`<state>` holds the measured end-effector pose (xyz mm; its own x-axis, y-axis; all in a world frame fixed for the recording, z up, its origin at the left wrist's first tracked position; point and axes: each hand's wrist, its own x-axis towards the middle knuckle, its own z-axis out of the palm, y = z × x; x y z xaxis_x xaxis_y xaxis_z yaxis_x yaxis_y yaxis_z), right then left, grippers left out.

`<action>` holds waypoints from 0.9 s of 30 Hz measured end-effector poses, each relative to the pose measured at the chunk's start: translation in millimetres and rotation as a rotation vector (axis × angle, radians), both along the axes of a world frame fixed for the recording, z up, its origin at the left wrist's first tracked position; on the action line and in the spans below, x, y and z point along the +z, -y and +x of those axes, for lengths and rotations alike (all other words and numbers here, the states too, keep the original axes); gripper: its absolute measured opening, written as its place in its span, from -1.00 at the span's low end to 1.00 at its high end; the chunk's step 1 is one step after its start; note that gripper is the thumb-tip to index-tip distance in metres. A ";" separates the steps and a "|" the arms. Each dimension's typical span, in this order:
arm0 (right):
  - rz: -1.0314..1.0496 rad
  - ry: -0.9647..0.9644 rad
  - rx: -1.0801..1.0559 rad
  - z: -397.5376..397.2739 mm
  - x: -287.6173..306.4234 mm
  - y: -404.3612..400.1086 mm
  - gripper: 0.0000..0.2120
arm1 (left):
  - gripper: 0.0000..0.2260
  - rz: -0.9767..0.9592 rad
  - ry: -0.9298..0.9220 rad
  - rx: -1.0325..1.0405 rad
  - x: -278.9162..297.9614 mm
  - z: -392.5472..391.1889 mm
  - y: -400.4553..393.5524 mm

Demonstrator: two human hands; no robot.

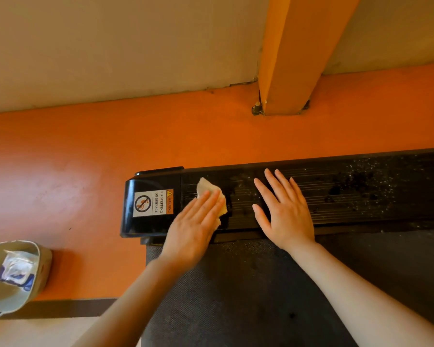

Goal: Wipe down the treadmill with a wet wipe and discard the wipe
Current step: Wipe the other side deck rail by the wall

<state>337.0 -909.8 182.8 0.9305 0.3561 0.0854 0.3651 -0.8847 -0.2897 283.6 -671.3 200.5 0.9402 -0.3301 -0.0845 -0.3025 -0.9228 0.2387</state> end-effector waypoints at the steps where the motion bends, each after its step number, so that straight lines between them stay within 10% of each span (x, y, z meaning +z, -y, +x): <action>1: -0.003 -0.004 -0.001 0.4 0.1 -0.2 -0.47 | -0.54 -0.002 0.007 0.002 -2.3 -10.5 3.1; 27: 0.002 -0.024 -0.044 11.1 1.6 33.7 -0.47 | -0.45 0.023 -0.042 0.335 3.8 19.8 39.3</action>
<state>348.0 -943.5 184.4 0.9471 0.3145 0.0637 0.3188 -0.8994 -0.2992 303.3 -710.6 204.2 0.9916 -0.0013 -0.1295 0.0277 -0.9746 0.2221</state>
